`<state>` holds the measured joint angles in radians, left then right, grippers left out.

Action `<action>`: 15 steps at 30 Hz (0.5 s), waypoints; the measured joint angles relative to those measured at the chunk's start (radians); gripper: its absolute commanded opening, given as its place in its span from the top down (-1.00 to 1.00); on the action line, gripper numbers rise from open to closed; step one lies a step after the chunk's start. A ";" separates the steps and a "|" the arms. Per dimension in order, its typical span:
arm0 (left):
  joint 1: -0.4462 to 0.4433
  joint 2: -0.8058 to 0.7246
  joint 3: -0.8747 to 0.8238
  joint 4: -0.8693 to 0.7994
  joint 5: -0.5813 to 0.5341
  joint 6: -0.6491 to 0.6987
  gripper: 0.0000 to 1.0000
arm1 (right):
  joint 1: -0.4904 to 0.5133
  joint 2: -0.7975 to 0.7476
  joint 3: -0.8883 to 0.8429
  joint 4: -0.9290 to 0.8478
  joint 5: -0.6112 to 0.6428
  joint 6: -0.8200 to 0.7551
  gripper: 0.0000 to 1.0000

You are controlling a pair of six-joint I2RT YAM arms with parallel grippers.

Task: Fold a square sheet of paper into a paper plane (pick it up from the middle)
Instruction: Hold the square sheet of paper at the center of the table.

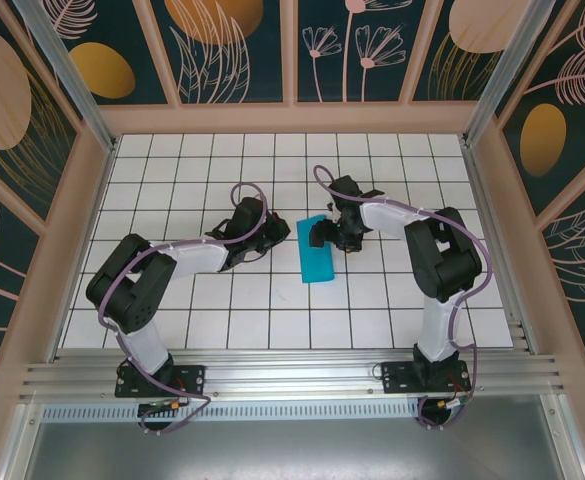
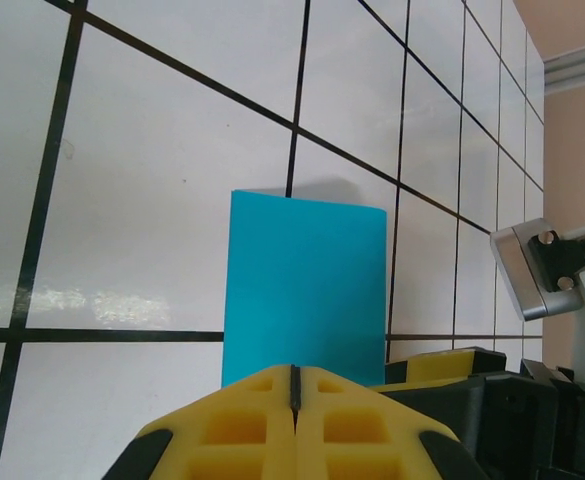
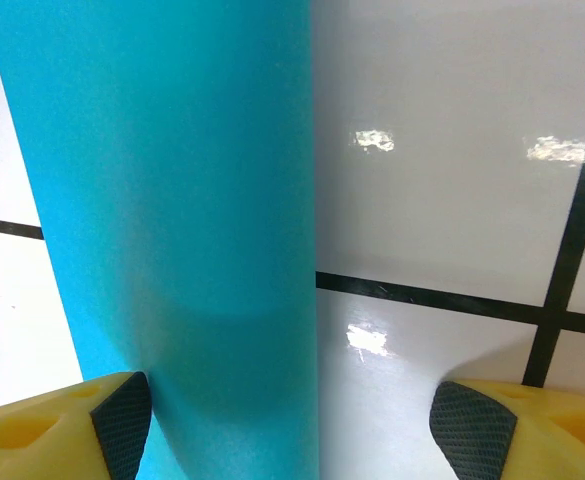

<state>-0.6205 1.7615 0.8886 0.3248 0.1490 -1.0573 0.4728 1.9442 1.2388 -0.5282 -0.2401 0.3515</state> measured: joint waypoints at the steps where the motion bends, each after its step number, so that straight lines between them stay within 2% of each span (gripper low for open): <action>1: 0.000 0.000 -0.001 0.000 -0.001 -0.003 0.85 | 0.000 0.000 -0.003 0.002 -0.001 0.001 -0.65; 10: 0.000 0.000 -0.001 0.008 0.013 -0.003 0.85 | -0.002 0.000 -0.003 0.005 -0.011 0.002 -0.70; 15: 0.000 0.001 -0.001 0.015 0.029 -0.003 0.85 | -0.003 0.000 -0.004 0.005 -0.011 0.002 -0.65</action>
<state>-0.6205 1.7622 0.8879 0.3401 0.1783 -1.0607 0.4702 1.9438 1.2350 -0.5236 -0.2508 0.3534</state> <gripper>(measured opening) 0.073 0.831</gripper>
